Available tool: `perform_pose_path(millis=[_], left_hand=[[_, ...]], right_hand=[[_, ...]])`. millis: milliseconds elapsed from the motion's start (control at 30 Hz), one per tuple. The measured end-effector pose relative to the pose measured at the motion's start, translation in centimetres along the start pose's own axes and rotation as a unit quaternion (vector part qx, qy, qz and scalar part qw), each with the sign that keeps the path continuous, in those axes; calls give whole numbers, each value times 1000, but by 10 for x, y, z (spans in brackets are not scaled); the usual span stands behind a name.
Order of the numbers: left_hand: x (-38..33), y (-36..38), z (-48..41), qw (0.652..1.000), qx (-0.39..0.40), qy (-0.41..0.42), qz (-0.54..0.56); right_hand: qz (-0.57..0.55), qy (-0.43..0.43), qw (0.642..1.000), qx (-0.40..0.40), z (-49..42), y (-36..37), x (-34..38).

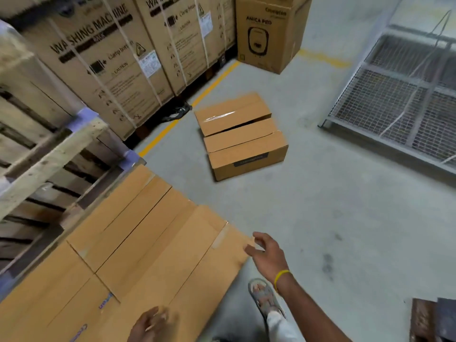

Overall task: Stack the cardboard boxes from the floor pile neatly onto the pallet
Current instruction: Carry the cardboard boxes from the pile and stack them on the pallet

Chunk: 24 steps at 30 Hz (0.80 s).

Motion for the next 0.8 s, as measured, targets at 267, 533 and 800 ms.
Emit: perform_pose_path(millis=[267, 533, 800], left_hand=[[-19, 8, 131, 991, -90, 25, 101], [-146, 73, 183, 955, -115, 190, 198], [-310, 152, 194, 933, -115, 272, 207]], right_hand=[[-23, -55, 998, -15, 95, -78, 51], [-34, -84, 996, 4, 83, -149, 83], [-41, -121, 991, 30, 32, -238, 114]])
Point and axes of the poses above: each hand's wrist, its own z-axis away from the middle knuckle, its own y-axis out of the palm, x = y × z, the point moved 2 cm from there along -z, towards the middle knuckle, and after that the axes turned 7 degrees about -z, right-handed, at the moved point
